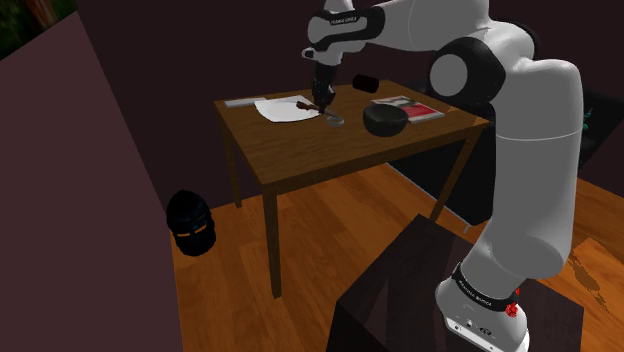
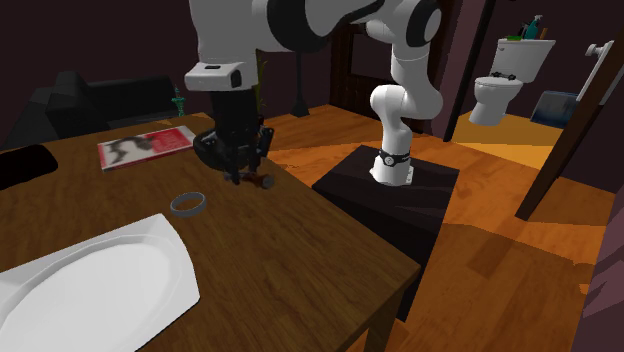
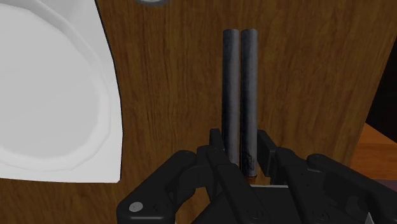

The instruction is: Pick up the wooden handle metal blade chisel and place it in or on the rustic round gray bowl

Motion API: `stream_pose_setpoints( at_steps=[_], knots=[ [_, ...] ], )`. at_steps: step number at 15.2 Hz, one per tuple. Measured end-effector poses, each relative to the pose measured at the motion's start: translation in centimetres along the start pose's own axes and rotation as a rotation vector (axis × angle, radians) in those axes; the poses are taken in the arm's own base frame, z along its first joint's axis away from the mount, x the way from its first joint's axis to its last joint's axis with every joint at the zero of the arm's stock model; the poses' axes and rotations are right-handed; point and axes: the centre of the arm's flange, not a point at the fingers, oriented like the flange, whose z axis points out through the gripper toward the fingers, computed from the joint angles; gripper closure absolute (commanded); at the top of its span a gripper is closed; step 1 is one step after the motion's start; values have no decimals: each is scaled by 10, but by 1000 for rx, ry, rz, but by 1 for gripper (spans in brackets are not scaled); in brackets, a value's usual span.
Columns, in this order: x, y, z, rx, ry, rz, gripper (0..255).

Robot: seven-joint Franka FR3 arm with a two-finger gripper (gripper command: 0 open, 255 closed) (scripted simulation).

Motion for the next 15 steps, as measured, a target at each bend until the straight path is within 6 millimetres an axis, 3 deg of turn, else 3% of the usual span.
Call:
stream_pose_setpoints(
  at_steps=[11, 15],
  knots=[
    [5, 3, -56, 0, 0, 0, 255],
    [-33, -7, -67, 0, 0, 1, 255]
  ],
)
